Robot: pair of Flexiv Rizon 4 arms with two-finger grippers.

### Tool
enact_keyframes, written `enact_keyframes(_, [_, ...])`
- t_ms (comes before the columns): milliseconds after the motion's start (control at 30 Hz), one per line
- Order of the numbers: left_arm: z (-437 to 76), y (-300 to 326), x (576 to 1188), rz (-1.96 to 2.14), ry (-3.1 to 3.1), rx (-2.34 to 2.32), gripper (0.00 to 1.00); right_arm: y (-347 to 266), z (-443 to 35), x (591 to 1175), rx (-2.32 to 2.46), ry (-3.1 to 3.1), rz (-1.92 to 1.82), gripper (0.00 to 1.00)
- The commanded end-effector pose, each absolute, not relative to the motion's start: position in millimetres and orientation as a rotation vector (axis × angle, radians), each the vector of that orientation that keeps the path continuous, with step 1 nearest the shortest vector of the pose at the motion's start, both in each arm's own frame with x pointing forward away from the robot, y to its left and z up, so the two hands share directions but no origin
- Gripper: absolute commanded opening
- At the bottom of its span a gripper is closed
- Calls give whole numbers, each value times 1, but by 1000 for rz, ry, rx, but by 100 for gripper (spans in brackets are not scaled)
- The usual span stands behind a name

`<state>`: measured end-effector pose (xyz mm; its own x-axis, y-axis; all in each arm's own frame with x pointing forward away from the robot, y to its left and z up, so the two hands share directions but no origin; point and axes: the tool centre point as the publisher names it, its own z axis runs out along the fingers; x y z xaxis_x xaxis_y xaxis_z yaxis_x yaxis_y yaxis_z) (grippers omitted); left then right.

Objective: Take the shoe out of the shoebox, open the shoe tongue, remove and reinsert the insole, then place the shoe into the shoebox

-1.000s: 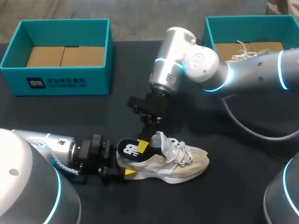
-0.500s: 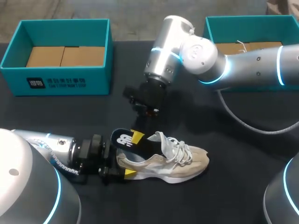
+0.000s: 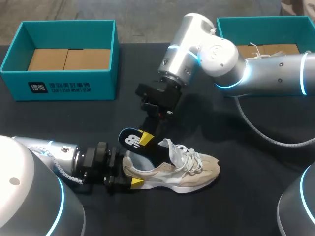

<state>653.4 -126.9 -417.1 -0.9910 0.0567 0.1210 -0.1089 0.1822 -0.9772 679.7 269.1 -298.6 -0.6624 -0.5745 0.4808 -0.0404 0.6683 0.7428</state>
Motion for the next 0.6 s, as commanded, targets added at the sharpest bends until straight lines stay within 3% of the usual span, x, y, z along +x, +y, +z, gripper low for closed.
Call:
enact_keyframes(33, [-420, -126, 654, 1928, -2312, 51, 0, 268, -298, 679, 472, -2152, -933, 0])
enact_keyframes(600, [-420, -126, 654, 1928, -2312, 51, 0, 268, -209, 704, 525, -2191, -1192, 0])
